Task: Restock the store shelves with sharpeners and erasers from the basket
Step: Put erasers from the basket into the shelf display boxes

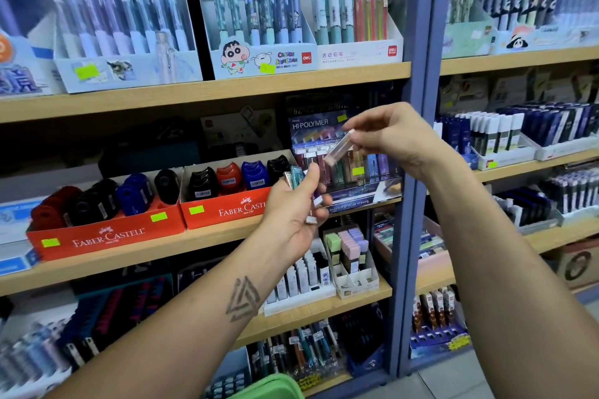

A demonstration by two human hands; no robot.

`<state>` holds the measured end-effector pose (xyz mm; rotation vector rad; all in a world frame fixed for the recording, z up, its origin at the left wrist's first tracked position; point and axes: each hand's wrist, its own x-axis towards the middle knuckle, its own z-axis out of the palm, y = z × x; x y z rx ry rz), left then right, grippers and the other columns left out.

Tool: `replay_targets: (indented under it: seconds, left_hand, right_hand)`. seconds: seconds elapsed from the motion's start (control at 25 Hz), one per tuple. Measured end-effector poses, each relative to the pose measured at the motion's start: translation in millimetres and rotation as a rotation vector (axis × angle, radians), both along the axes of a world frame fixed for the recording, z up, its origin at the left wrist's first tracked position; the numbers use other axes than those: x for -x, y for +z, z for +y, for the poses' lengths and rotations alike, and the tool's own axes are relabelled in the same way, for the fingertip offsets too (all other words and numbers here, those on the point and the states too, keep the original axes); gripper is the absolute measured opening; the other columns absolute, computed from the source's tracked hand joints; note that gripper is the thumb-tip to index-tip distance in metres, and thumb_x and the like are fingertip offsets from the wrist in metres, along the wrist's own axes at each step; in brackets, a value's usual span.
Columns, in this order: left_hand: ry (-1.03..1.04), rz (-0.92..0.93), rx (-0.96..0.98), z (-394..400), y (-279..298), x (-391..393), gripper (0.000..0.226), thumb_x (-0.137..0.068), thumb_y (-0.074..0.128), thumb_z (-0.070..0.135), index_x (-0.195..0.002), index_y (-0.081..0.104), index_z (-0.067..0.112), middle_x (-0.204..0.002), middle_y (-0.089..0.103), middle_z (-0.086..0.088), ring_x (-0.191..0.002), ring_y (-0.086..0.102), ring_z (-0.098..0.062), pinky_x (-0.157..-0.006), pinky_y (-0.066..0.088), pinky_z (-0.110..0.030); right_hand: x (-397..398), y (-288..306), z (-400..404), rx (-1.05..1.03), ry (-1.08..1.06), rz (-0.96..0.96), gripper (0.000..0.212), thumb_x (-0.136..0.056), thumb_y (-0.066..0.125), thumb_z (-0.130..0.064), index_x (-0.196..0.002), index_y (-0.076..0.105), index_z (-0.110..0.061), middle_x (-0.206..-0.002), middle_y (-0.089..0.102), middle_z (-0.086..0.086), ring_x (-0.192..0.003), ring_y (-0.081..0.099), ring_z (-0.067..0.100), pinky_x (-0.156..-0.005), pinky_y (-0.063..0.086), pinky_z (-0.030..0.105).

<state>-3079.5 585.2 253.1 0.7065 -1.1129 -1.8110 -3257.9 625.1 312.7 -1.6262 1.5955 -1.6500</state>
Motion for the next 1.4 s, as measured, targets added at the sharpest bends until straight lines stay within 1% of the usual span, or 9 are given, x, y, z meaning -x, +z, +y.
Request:
replay_targets:
  seconds: [0.12, 0.24, 0.44, 0.68, 0.8, 0.92, 1.0, 1.16, 1.4]
  left_hand:
    - [-0.097, -0.009, -0.110, -3, 1, -7, 0.037, -0.096, 0.062, 0.038, -0.116, 0.053, 0.008, -0.076, 0.054, -0.005, -0.049, 0.042, -0.009, -0.032, 0.023, -0.014]
    - [-0.239, 0.024, -0.200, -4, 1, -12, 0.041, -0.100, 0.050, 0.048, -0.102, 0.054, 0.007, -0.073, 0.053, -0.006, -0.051, 0.039, -0.009, -0.032, 0.019, -0.015]
    - [-0.330, 0.065, -0.200, -3, -1, -16, 0.023, -0.094, 0.040, 0.023, -0.100, 0.051, 0.004, -0.075, 0.052, -0.008, -0.053, 0.037, -0.010, -0.032, 0.020, -0.017]
    - [-0.330, 0.105, -0.223, 2, -1, -10, 0.007, -0.096, 0.045, 0.011, -0.095, 0.049, 0.006, -0.073, 0.051, -0.008, -0.052, 0.038, -0.009, -0.030, 0.021, -0.014]
    - [-0.304, 0.137, -0.245, 1, -2, -9, 0.003, -0.098, 0.045, 0.007, -0.095, 0.047, 0.006, -0.074, 0.051, -0.009, -0.051, 0.039, -0.009, -0.028, 0.022, -0.015]
    - [-0.274, 0.171, -0.244, 2, 0, -10, 0.006, -0.098, 0.043, 0.002, -0.096, 0.047, 0.004, -0.074, 0.050, -0.009, -0.048, 0.039, -0.008, -0.029, 0.022, -0.014]
    - [-0.263, 0.199, -0.236, 2, 3, -9, 0.009, -0.097, 0.042, 0.000, -0.096, 0.050, 0.003, -0.073, 0.048, -0.008, -0.049, 0.038, -0.007, -0.030, 0.020, -0.013]
    - [-0.254, 0.236, -0.230, 5, 9, -4, 0.015, -0.100, 0.039, -0.002, -0.095, 0.052, 0.002, -0.069, 0.047, -0.006, -0.047, 0.042, -0.008, -0.031, 0.024, -0.012]
    - [-0.178, 0.183, -0.194, 3, 5, -9, 0.020, -0.103, 0.045, 0.005, -0.120, 0.048, -0.006, -0.083, 0.054, -0.017, -0.058, 0.058, -0.019, -0.044, 0.050, -0.021]
  right_hand:
    - [14, 1, -1, 0.085, -0.182, 0.078, 0.018, -0.088, 0.068, 0.006, -0.103, 0.072, -0.004, -0.079, 0.070, 0.009, -0.070, 0.068, 0.018, -0.076, 0.061, 0.031]
    - [17, 0, -4, 0.070, -0.341, 0.247, 0.011, -0.086, 0.074, -0.001, -0.091, 0.074, -0.010, -0.079, 0.072, 0.006, -0.073, 0.072, 0.019, -0.079, 0.060, 0.031]
    - [14, -5, -10, 0.028, -0.420, 0.370, 0.011, -0.087, 0.076, -0.007, -0.089, 0.075, -0.018, -0.078, 0.069, -0.003, -0.076, 0.067, 0.011, -0.078, 0.053, 0.022]
    - [11, -11, -26, -0.037, -0.409, 0.585, 0.012, -0.087, 0.075, -0.010, -0.098, 0.079, -0.013, -0.093, 0.071, 0.001, -0.084, 0.062, 0.015, -0.080, 0.047, 0.024]
    - [3, -19, -31, -0.068, -0.418, 0.734, 0.017, -0.088, 0.075, -0.015, -0.105, 0.078, -0.018, -0.101, 0.056, -0.006, -0.084, 0.058, 0.017, -0.076, 0.046, 0.030]
    - [-10, 1, -13, 0.039, -0.159, 0.584, 0.018, -0.086, 0.078, -0.019, -0.103, 0.079, -0.021, -0.095, 0.064, -0.007, -0.079, 0.057, 0.010, -0.074, 0.047, 0.028]
    - [-24, 15, 2, -0.110, 0.149, 0.511, 0.020, -0.081, 0.083, -0.023, -0.099, 0.079, -0.016, -0.090, 0.075, -0.001, -0.076, 0.063, 0.006, -0.072, 0.052, 0.022]
    - [-35, 11, 3, -0.261, 0.318, 0.565, 0.018, -0.078, 0.083, -0.011, -0.094, 0.076, -0.008, -0.085, 0.076, 0.005, -0.075, 0.067, 0.010, -0.067, 0.054, 0.022]
    - [-10, 6, 7, 0.094, 0.368, -0.218, 0.010, -0.094, 0.064, -0.004, -0.103, 0.063, -0.004, -0.087, 0.068, 0.015, -0.080, 0.068, 0.026, -0.082, 0.059, 0.044]
